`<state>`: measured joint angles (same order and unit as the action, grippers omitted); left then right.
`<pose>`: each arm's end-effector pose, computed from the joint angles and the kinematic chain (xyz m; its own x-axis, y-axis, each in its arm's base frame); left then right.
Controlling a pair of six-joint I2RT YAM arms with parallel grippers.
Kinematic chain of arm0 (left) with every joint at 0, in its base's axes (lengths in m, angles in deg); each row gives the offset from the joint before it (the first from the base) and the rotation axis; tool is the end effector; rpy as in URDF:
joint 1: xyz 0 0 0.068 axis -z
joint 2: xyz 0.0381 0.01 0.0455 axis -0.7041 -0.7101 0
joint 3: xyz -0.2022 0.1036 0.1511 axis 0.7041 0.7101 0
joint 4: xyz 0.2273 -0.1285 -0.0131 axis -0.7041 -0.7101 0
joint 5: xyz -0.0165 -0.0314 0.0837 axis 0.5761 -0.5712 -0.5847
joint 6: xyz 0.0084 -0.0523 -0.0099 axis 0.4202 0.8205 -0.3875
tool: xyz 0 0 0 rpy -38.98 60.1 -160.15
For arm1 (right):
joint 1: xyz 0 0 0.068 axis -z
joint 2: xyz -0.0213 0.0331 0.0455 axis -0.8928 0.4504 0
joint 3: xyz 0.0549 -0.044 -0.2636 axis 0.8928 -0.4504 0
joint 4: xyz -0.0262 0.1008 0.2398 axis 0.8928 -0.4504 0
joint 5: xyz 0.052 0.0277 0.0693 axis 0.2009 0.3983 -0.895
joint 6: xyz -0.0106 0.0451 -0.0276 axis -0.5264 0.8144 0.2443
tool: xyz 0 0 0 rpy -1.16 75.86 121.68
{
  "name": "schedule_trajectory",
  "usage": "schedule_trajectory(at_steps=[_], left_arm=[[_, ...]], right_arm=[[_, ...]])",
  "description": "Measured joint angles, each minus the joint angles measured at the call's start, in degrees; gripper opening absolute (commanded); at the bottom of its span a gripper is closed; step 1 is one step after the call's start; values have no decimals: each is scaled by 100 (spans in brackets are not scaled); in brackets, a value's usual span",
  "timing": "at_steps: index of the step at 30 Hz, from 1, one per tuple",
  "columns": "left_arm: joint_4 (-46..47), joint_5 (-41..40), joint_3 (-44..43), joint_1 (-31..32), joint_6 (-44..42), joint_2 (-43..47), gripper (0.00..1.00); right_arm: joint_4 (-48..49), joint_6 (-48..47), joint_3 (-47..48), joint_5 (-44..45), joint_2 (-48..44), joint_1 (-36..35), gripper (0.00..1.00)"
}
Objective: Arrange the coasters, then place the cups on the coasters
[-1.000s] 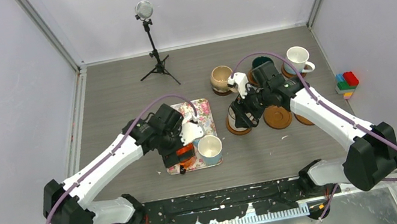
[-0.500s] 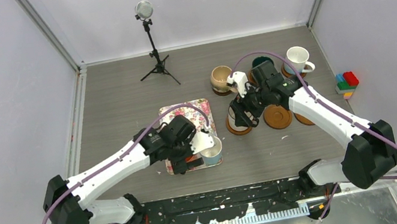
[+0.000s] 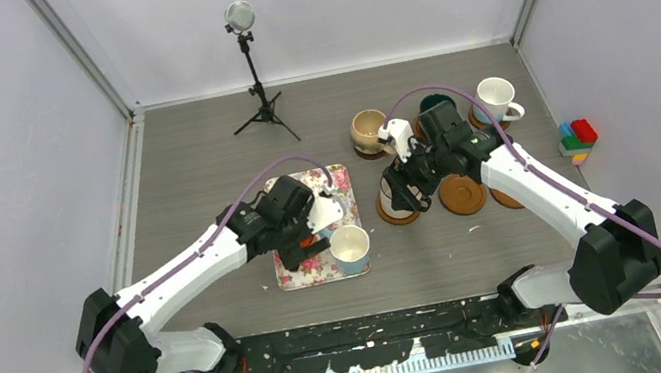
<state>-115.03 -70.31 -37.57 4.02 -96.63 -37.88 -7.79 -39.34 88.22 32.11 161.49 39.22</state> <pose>0.1665 -0.1817 0.2557 -0.2126 0.9026 -0.3744 0.8774 0.3450 0.3334 0.2350 0.1209 0.2756 -0.5391 -0.5308 -0.6539 -0.7826 0.6026 0.1561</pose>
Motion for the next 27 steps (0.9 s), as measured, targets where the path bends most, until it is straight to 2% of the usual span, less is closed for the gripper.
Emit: schedule_trajectory(at_steps=[11, 16, 20, 22, 24, 26, 27], left_arm=[[625, 175, -149, -1279, -459, -588, 99], [737, 579, -503, -1967, -404, -938, 99], [715, 1086, -621, -2430, -297, -872, 98], [627, 1268, -614, -2605, -282, -732, 92], [546, 1360, -570, -2726, -295, -527, 80], [426, 1421, -522, -2820, -345, -358, 64], [367, 1447, -492, -2857, -385, -313, 60]], right_arm=[[0, 0, 0, 0, 17, 0, 78], [0, -2, 0, 0, 50, 0, 78], [2, -9, 0, 0, 50, 0, 78], [2, -17, 2, -2, 50, 0, 78], [0, -20, 0, -2, 50, 0, 77], [2, -20, 0, -4, 50, 0, 78], [2, -20, 0, -4, 50, 0, 77]])
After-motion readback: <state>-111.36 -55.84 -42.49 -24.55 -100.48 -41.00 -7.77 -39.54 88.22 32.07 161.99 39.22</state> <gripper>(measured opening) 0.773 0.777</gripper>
